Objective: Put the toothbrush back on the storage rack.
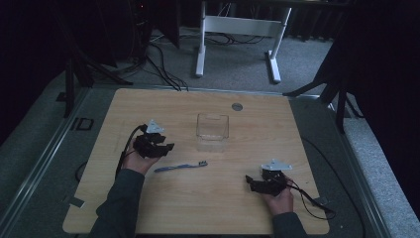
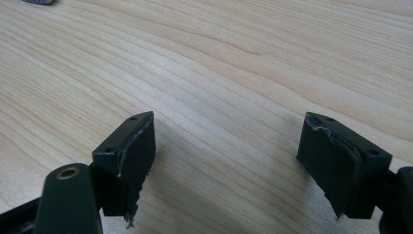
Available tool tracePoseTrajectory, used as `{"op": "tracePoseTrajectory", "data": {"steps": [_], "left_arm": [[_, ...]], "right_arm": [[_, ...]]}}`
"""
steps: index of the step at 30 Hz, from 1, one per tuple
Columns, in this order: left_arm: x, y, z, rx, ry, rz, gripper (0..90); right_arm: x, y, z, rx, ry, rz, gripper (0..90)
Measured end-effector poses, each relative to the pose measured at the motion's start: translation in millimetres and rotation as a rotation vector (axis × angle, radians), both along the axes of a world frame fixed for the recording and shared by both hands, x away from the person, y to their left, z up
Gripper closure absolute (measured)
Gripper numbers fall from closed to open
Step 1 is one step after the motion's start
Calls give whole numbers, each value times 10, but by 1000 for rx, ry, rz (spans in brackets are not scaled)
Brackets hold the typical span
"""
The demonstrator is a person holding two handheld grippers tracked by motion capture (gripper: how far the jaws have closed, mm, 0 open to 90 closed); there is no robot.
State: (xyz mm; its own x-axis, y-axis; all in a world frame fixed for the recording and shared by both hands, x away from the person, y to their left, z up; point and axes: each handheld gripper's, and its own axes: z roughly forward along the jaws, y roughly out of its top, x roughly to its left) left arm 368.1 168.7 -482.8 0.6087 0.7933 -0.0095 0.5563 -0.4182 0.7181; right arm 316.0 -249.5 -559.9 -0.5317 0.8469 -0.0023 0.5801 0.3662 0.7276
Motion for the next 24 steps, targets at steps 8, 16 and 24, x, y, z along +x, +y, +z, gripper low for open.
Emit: {"op": "tracePoseTrajectory", "data": {"steps": [8,16,24], "left_arm": [[-15,-39,28,-7,-7,-36,523],[-23,-87,24,3,-2,-65,525],[-28,-87,35,-2,7,-119,528]], "right_arm": [[1,-1,0,-1,-1,1,213],[1,0,0,-1,-1,0,213],[1,0,0,-1,-1,0,213]]}}
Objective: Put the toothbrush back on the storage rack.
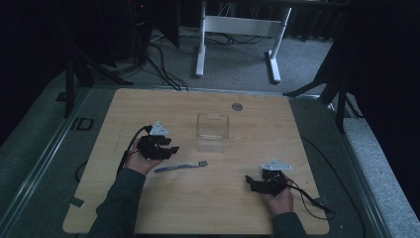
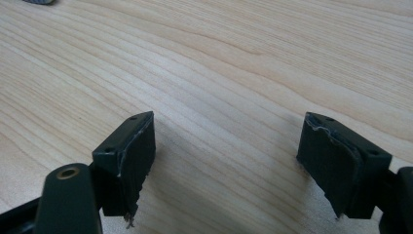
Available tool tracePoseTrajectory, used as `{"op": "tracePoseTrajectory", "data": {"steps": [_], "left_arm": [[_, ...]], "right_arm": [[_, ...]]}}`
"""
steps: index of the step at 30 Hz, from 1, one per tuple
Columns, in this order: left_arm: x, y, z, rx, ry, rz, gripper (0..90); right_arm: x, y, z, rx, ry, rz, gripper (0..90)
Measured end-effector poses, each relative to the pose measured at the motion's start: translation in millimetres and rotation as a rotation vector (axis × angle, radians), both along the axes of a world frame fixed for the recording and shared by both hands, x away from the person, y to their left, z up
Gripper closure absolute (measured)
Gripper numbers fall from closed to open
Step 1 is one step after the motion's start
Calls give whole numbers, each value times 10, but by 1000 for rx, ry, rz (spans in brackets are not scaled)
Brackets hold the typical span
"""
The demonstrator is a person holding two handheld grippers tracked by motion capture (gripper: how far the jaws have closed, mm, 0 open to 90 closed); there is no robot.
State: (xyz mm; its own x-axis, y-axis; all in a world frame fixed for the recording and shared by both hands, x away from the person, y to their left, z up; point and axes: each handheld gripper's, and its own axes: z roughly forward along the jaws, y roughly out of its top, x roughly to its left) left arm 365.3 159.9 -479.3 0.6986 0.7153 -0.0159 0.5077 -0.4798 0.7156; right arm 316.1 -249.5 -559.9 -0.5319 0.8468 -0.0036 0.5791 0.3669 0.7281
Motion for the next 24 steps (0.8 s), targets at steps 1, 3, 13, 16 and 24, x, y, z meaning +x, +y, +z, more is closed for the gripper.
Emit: {"op": "tracePoseTrajectory", "data": {"steps": [1,3,13,16,24], "left_arm": [[1,0,5,2,0,-6,528],[3,-1,20,6,1,-20,529],[27,-12,64,23,12,-59,534],[33,-13,55,29,14,-69,535],[42,-62,17,57,35,-89,549]], "right_arm": [[0,0,0,0,0,0,213],[0,0,0,0,0,0,213],[0,0,0,0,0,0,213],[0,0,0,0,0,0,213],[0,0,0,0,0,0,213]]}}
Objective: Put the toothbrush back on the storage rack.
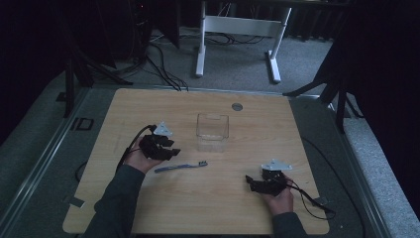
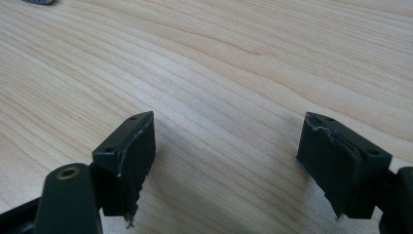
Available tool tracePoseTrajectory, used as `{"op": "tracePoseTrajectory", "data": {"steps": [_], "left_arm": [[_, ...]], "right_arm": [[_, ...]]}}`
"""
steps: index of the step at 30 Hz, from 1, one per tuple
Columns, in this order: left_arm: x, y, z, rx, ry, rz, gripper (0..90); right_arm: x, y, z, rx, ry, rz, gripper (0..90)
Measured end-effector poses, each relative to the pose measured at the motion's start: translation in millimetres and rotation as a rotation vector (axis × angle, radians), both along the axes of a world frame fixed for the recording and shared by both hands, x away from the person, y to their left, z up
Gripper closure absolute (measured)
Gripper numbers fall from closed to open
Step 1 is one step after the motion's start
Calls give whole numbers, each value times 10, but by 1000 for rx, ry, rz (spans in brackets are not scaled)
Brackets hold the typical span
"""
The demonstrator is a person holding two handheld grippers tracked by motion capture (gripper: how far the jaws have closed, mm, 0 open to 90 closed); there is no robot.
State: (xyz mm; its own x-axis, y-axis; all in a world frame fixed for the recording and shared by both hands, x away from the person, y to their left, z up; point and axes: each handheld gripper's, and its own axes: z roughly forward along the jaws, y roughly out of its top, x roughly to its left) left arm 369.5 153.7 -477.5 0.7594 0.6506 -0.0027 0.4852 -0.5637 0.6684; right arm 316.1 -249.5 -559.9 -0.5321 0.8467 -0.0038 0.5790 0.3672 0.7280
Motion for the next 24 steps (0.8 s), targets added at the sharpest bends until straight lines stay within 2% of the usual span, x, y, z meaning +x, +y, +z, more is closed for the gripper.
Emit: {"op": "tracePoseTrajectory", "data": {"steps": [24], "left_arm": [[22,-118,-83,75,65,-60,603]], "right_arm": [[0,0,0,0,0,0,213]]}}
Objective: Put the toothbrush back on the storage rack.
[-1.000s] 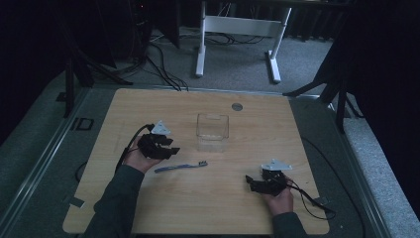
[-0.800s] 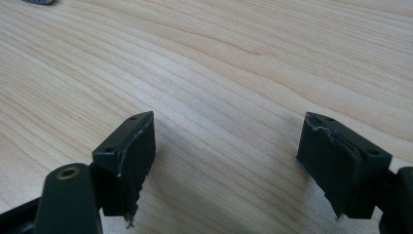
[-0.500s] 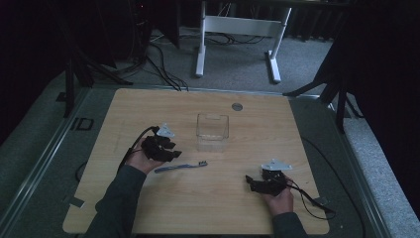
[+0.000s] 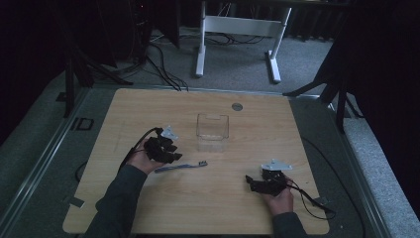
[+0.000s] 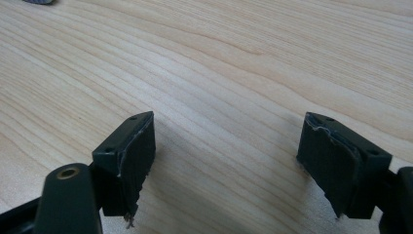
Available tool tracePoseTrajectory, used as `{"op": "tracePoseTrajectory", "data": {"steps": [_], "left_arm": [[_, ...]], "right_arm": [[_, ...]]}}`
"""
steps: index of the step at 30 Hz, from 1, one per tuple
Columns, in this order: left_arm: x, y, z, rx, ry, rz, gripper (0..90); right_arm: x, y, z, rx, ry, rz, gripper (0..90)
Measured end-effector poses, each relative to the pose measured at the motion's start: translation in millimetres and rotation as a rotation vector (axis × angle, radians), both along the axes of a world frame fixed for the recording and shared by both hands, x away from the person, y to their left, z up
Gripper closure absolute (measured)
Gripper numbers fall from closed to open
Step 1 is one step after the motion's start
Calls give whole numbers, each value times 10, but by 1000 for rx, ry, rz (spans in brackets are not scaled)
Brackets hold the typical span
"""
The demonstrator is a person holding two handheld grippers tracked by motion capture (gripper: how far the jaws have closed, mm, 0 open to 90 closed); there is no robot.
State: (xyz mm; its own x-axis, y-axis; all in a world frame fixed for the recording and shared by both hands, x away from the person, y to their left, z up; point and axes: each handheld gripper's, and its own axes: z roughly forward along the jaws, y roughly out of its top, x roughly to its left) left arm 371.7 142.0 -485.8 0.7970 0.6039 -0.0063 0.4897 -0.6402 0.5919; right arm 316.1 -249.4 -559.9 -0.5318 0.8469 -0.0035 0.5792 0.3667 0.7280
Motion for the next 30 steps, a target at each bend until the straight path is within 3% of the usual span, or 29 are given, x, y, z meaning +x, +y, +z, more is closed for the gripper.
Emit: {"op": "tracePoseTrajectory", "data": {"steps": [30], "left_arm": [[13,-77,-80,91,89,-61,646]], "right_arm": [[-1,1,0,1,1,-1,213]]}}
